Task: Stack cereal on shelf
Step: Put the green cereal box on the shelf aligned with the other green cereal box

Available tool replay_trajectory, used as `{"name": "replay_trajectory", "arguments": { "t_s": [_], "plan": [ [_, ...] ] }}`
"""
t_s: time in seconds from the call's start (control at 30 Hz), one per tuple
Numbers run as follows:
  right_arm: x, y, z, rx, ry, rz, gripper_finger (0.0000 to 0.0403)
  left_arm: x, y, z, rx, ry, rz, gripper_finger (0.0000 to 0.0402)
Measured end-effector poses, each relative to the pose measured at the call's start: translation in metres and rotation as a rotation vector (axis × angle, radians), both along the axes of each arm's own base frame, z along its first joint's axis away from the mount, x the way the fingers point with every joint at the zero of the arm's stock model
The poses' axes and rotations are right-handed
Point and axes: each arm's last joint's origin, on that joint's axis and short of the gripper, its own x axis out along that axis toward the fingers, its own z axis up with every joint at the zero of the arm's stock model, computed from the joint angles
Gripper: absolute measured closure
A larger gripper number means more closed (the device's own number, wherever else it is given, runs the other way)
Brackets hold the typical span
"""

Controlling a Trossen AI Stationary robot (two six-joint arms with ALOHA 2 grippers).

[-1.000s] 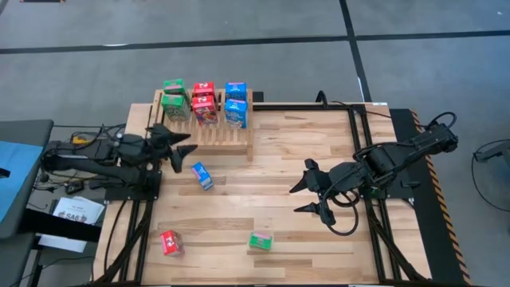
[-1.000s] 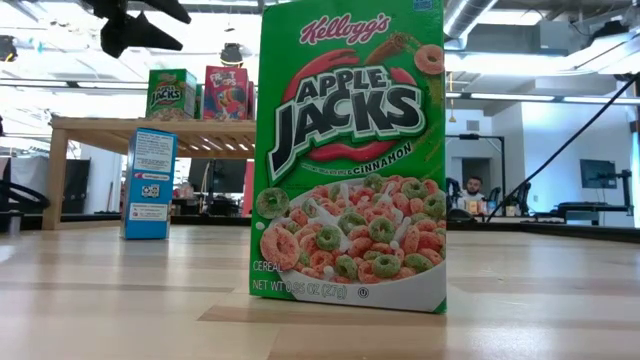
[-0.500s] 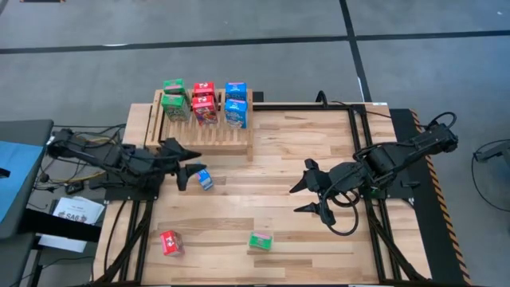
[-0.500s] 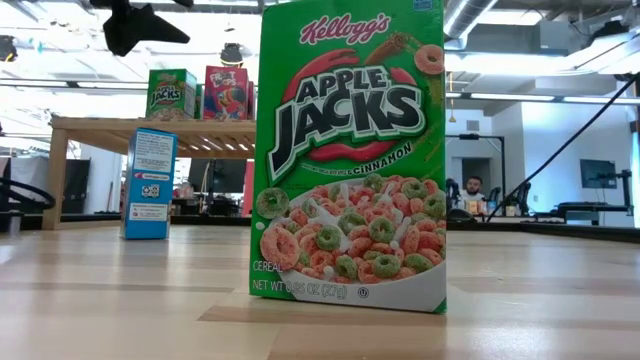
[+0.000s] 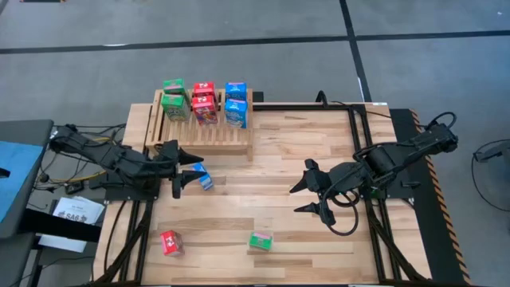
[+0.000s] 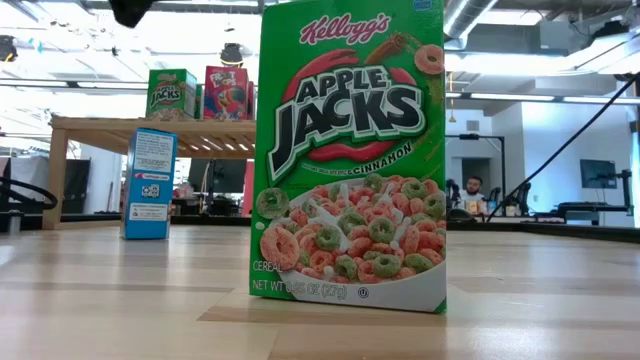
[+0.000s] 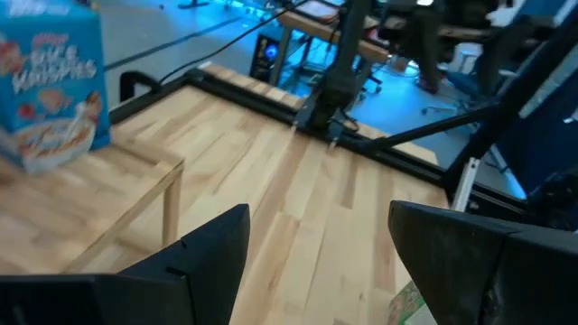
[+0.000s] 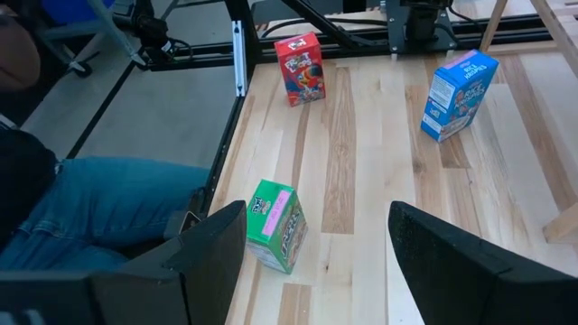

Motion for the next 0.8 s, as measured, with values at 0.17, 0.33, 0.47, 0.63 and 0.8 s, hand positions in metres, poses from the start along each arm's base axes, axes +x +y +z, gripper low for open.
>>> {"name": "replay_trajectory", "arguments": {
  "t_s": [0.17,0.33,0.47,0.63,0.8],
  "plan": [
    [0.000,0.000,0.000,0.000,0.000,0.000,0.0106,0.002,-0.005,0.020,0.052,-0.015,-0.034,0.0147],
    [0.000,0.000,0.000,0.000,0.000,0.000,0.0106,0.009,-0.010,0.029,0.082,0.019,-0.046,0.0147],
    [0.000,0.000,0.000,0.000,0.000,0.000,0.0106,0.015,-0.015,0.032,0.084,0.020,-0.059,0.0147],
    [0.000,0.000,0.000,-0.001,0.000,0.001,0.0106,0.022,-0.018,0.028,0.095,0.045,-0.058,0.0147],
    [0.001,-0.001,0.000,-0.013,-0.004,0.000,0.0106,0.030,-0.021,0.022,0.123,0.083,-0.059,0.0147]
  ]
}}
